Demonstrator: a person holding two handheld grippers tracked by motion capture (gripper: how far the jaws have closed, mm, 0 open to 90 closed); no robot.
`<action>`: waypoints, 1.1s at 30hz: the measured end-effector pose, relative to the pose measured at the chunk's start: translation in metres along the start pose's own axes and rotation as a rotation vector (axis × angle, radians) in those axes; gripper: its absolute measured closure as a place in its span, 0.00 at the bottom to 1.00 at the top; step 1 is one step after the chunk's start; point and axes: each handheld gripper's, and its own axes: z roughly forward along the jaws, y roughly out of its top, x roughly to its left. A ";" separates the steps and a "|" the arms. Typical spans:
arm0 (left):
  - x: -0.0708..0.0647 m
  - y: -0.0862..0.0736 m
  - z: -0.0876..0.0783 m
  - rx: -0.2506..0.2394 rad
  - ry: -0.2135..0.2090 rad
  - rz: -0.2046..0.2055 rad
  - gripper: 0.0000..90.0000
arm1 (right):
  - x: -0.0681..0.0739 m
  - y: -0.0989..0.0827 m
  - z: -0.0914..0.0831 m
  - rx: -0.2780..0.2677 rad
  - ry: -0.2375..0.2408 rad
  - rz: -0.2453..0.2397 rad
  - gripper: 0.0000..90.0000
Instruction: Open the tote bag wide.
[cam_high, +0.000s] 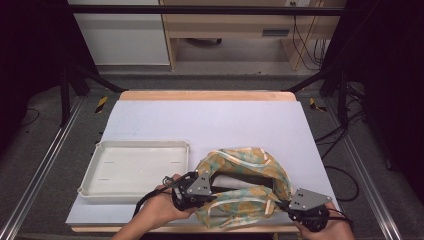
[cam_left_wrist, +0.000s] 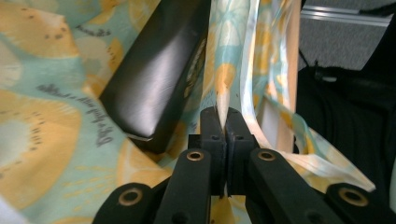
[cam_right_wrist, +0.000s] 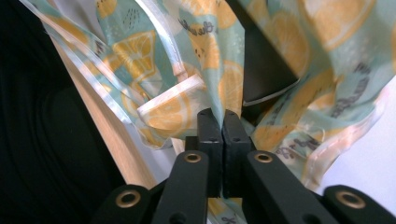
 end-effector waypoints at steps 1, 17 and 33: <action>-0.002 0.000 0.002 0.006 0.009 0.005 0.99 | 0.000 0.000 0.000 0.000 0.000 0.000 0.97; -0.009 0.003 0.022 -0.021 0.013 0.026 0.99 | -0.026 0.042 -0.022 -0.095 -0.103 0.056 0.44; -0.008 0.004 0.014 -0.056 0.019 0.032 0.99 | -0.048 0.115 0.054 0.024 -0.075 -0.019 0.22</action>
